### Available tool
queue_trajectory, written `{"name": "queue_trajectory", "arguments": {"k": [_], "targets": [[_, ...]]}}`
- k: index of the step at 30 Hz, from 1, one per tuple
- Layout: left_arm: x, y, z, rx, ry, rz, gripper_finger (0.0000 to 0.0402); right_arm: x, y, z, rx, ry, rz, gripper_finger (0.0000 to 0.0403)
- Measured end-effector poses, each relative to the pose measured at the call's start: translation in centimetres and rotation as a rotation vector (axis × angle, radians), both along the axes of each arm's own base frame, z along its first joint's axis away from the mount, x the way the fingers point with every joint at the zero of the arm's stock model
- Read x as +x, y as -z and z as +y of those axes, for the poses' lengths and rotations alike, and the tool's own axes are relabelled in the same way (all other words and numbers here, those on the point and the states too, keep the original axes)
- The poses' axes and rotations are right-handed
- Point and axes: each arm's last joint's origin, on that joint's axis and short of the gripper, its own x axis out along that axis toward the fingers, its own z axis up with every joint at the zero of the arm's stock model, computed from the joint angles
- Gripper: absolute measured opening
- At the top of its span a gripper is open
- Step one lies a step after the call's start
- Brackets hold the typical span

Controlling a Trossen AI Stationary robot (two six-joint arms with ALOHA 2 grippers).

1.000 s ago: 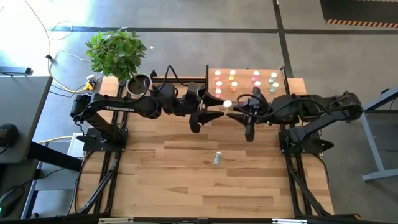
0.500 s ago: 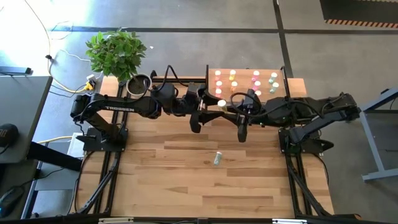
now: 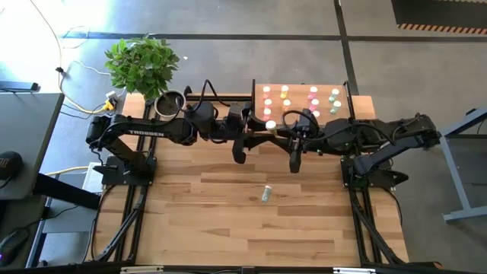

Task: Pick and place medicine bottles onto shelf by color
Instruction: Put the yellow medicine bottle aligned with the other yellow medicine bottles on the shelf

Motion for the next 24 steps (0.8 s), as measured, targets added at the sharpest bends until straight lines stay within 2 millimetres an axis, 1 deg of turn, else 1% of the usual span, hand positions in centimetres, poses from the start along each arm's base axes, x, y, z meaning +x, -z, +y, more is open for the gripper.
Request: {"name": "queue_trajectory", "arguments": {"k": [12,18,21,24], "targets": [[0.02,0.05,0.00,0.025,-0.006,0.005,0.0096,-0.06,0.16,0.00,0.004,-0.003,0.016,0.0084],[0.02,0.05,0.00,0.025,-0.005,0.005,0.0094,-0.07,0.16,0.00,0.003,-0.005,0.018,0.0086],[0.02,0.05,0.00,0.026,-0.004,0.005,0.0094,-0.07,0.17,0.00,0.004,-0.005,0.018,0.0097],[0.02,0.09,0.00,0.028,-0.005,0.009,0.0093,-0.08,0.20,0.00,0.002,-0.006,0.021,0.0117]]}}
